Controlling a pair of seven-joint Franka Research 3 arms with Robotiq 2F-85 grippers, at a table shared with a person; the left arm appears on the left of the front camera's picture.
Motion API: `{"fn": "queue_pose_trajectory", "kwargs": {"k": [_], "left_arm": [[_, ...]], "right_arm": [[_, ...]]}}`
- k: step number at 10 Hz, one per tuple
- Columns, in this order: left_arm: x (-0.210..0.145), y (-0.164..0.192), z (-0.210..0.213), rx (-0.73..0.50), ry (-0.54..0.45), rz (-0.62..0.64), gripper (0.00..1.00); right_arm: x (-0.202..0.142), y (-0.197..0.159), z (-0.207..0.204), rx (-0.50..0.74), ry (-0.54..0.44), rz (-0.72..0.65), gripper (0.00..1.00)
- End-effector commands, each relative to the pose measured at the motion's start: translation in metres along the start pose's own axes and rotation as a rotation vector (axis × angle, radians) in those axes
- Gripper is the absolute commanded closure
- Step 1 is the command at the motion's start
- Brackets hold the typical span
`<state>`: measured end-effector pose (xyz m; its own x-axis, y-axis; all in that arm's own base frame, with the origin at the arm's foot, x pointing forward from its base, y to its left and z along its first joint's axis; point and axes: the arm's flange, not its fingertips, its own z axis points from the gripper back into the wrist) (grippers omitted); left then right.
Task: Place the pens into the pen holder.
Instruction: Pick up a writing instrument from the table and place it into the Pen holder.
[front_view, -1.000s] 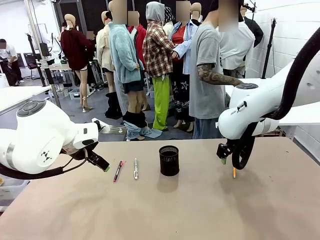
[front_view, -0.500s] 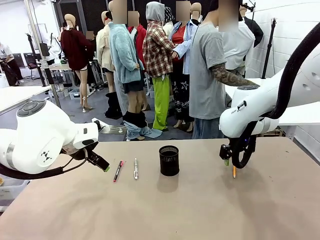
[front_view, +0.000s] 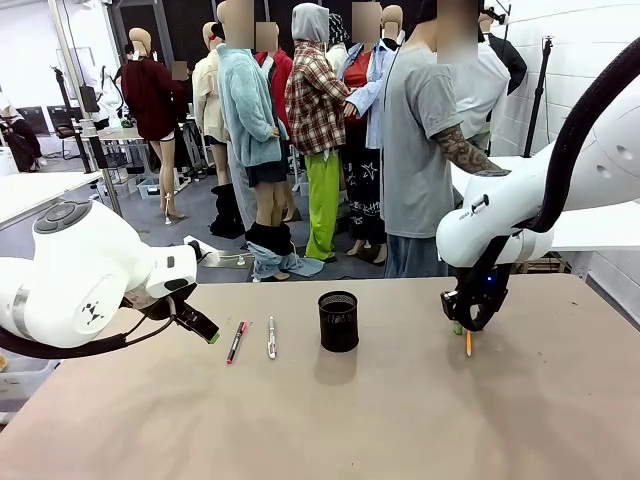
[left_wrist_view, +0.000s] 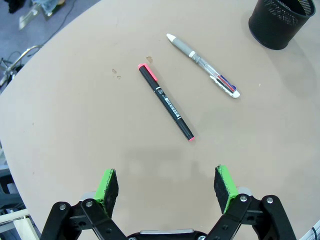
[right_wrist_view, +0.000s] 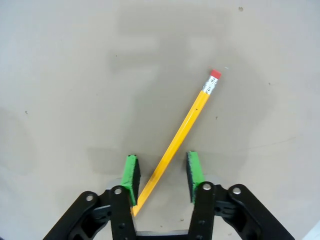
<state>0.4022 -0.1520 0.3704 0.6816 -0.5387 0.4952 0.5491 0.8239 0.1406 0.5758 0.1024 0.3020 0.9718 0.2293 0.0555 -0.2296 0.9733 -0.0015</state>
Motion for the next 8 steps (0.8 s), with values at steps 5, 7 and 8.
{"fn": "queue_pose_trajectory", "kwargs": {"k": [5, 7, 8], "left_arm": [[0.0, 0.001, 0.001, 0.001, -0.002, 0.003, 0.0], [0.0, 0.001, 0.001, 0.001, -0.002, 0.003, 0.0], [0.0, 0.001, 0.001, 0.001, -0.002, 0.003, 0.0]], "right_arm": [[0.011, 0.005, 0.004, 0.021, 0.083, 0.112, 1.0], [0.008, 0.017, 0.016, 0.071, 0.057, 0.225, 1.0], [0.003, 0.025, 0.028, 0.116, 0.028, 0.3, 1.0]]}}
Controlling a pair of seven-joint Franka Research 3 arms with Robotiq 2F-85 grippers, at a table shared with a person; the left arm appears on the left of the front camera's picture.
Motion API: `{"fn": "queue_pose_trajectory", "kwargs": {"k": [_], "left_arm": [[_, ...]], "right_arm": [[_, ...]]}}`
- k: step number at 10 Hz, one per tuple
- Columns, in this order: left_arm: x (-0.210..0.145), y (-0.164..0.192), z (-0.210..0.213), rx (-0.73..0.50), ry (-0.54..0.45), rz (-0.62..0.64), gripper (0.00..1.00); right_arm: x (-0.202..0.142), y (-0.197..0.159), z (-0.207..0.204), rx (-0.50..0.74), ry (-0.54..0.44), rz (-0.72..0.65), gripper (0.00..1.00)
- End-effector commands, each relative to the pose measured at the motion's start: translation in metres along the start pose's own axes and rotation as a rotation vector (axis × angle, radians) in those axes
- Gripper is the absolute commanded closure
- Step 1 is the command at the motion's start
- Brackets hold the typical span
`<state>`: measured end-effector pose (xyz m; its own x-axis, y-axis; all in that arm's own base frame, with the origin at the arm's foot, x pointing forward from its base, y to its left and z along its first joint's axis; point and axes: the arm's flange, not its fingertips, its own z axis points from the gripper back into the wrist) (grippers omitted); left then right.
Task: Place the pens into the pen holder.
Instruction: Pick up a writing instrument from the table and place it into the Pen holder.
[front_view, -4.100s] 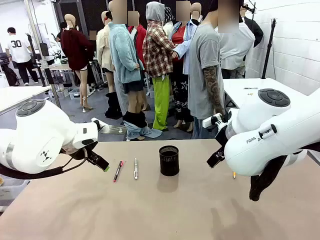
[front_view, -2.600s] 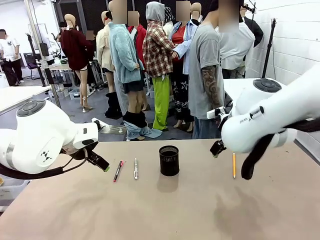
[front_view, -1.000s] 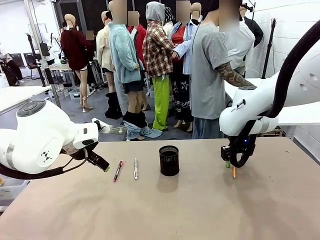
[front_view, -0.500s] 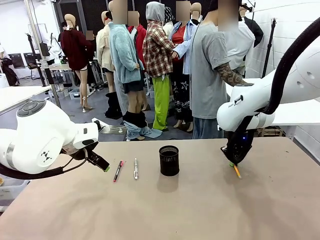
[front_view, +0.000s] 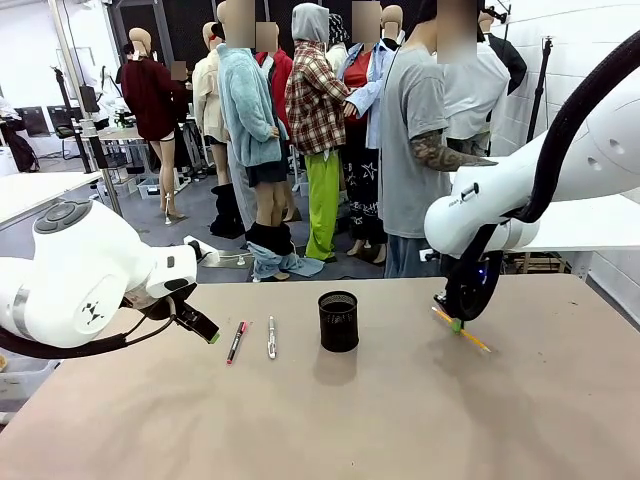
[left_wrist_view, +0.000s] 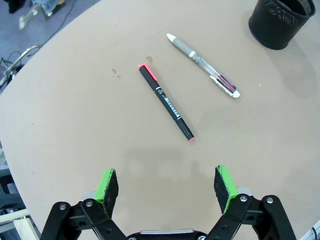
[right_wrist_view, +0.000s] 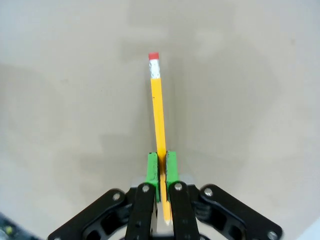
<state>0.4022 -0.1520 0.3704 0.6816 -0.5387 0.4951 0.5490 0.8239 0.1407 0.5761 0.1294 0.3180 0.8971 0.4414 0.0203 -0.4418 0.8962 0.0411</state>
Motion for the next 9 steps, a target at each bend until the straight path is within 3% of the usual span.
{"fn": "queue_pose_trajectory", "kwargs": {"k": [1, 5, 9], "left_arm": [[0.0, 0.001, 0.001, 0.0, -0.002, 0.003, 0.0], [0.0, 0.001, 0.001, 0.0, -0.002, 0.003, 0.0], [0.0, 0.001, 0.001, 0.0, -0.002, 0.003, 0.0]], "right_arm": [[-0.012, 0.011, 0.031, 0.099, -0.078, 0.16, 1.0], [-0.029, 0.042, 0.097, 0.246, -0.395, 0.369, 1.0], [-0.021, 0.079, 0.122, 0.506, -0.682, 0.582, 1.0]]}}
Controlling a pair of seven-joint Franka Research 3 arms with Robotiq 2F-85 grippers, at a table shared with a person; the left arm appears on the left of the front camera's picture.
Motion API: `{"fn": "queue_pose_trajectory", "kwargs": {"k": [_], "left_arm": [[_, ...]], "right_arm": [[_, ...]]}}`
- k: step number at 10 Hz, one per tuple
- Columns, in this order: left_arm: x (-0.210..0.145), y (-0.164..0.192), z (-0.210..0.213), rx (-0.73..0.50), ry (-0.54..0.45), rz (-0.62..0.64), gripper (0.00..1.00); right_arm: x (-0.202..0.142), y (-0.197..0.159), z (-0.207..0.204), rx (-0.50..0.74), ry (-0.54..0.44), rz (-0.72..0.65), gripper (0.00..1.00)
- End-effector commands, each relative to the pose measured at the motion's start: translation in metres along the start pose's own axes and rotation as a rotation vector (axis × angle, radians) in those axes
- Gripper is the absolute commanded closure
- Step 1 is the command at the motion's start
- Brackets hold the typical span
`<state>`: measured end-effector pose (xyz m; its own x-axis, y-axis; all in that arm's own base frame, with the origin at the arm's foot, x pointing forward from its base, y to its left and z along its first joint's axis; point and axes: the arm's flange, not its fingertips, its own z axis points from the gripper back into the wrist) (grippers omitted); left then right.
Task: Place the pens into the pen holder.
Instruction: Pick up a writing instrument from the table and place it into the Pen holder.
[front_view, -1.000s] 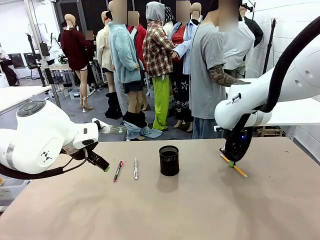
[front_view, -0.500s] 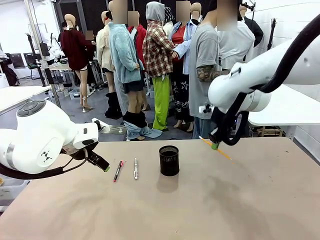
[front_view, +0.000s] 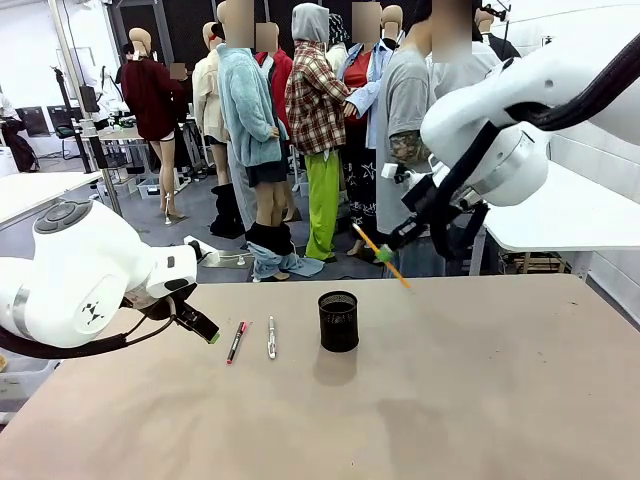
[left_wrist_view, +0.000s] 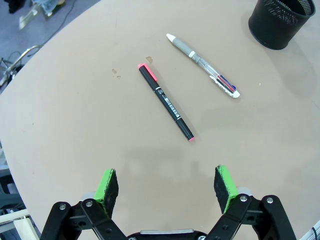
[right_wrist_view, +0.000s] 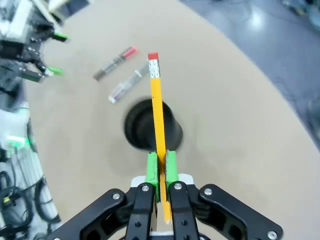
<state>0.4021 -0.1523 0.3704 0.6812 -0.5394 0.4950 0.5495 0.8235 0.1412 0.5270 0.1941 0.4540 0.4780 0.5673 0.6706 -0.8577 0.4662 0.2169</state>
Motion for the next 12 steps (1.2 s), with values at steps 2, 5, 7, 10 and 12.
{"fn": "queue_pose_trajectory", "kwargs": {"k": [2, 5, 7, 10, 12], "left_arm": [[0.0, 0.002, 0.001, 0.0, -0.002, 0.004, 0.0], [0.0, 0.002, 0.001, 0.0, -0.002, 0.004, 0.0], [0.0, 0.002, 0.001, 0.0, -0.002, 0.004, 0.0], [0.0, 0.002, 0.001, 0.0, -0.002, 0.004, 0.0], [0.0, 0.002, 0.001, 0.0, -0.002, 0.004, 0.0]], "right_arm": [[0.0, 0.01, -0.019, 0.24, -0.21, 0.127, 1.0], [0.022, 0.015, -0.055, 0.271, -0.297, 0.162, 1.0], [0.023, 0.009, -0.088, 0.334, -0.328, 0.167, 1.0], [0.015, -0.004, -0.107, 0.355, -0.335, 0.202, 1.0], [0.007, -0.01, -0.115, 0.351, -0.316, 0.217, 1.0]]}}
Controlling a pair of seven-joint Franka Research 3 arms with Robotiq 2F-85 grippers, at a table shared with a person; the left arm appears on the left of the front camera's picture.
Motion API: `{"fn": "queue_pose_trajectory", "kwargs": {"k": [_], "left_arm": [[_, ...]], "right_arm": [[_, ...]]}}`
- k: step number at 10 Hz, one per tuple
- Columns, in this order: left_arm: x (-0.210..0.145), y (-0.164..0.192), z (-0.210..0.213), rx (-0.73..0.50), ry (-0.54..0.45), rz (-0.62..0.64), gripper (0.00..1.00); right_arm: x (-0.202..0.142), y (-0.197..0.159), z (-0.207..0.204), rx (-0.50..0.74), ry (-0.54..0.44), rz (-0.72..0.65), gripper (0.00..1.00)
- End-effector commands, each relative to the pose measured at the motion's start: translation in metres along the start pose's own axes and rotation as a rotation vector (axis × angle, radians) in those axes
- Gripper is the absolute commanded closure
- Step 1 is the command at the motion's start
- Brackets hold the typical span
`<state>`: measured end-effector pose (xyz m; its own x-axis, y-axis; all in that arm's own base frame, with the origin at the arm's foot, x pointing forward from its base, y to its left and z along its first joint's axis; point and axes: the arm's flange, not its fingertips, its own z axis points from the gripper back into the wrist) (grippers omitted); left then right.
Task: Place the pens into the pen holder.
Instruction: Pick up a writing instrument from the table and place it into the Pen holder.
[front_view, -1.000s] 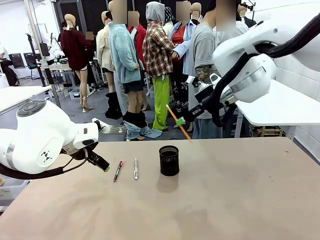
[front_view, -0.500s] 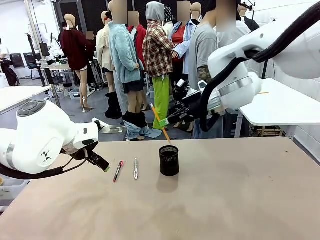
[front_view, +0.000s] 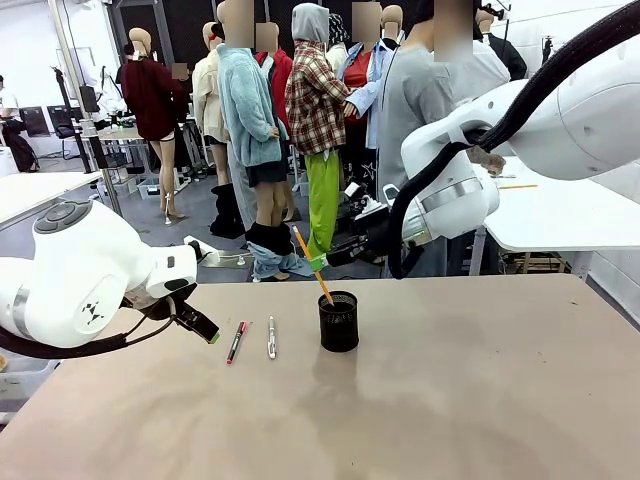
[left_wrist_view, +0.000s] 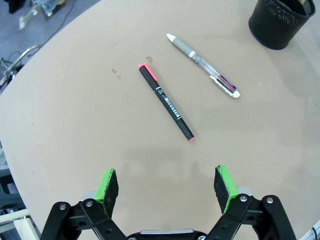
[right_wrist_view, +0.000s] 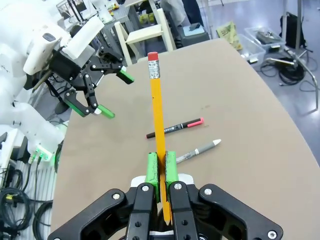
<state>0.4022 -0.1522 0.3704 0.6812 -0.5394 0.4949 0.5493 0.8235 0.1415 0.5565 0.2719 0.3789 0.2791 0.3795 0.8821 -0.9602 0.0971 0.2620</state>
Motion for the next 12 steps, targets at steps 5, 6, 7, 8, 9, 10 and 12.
{"fn": "queue_pose_trajectory", "kwargs": {"k": [5, 6, 7, 8, 9, 10, 12], "left_arm": [[0.0, 0.002, 0.001, 0.0, -0.002, 0.004, 0.0], [0.0, 0.002, 0.001, 0.0, -0.002, 0.004, 0.0], [0.0, 0.002, 0.001, 0.0, -0.002, 0.004, 0.0], [0.0, 0.002, 0.001, 0.0, -0.002, 0.004, 0.0], [0.0, 0.002, 0.001, 0.0, -0.002, 0.004, 0.0], [0.0, 0.002, 0.001, 0.0, -0.002, 0.004, 0.0], [0.0, 0.002, 0.001, 0.0, -0.002, 0.004, 0.0]], "right_arm": [[-0.025, -0.014, -0.001, -0.032, 0.008, 0.1, 1.0], [-0.03, -0.018, -0.003, -0.041, 0.006, 0.106, 1.0], [-0.034, -0.018, -0.006, -0.045, 0.022, 0.127, 1.0], [-0.037, -0.018, -0.009, -0.043, 0.051, 0.143, 1.0], [-0.042, -0.018, -0.011, -0.044, 0.067, 0.148, 1.0], [-0.046, -0.017, -0.011, -0.048, 0.076, 0.161, 1.0], [-0.053, -0.016, -0.01, -0.049, 0.086, 0.171, 1.0]]}}
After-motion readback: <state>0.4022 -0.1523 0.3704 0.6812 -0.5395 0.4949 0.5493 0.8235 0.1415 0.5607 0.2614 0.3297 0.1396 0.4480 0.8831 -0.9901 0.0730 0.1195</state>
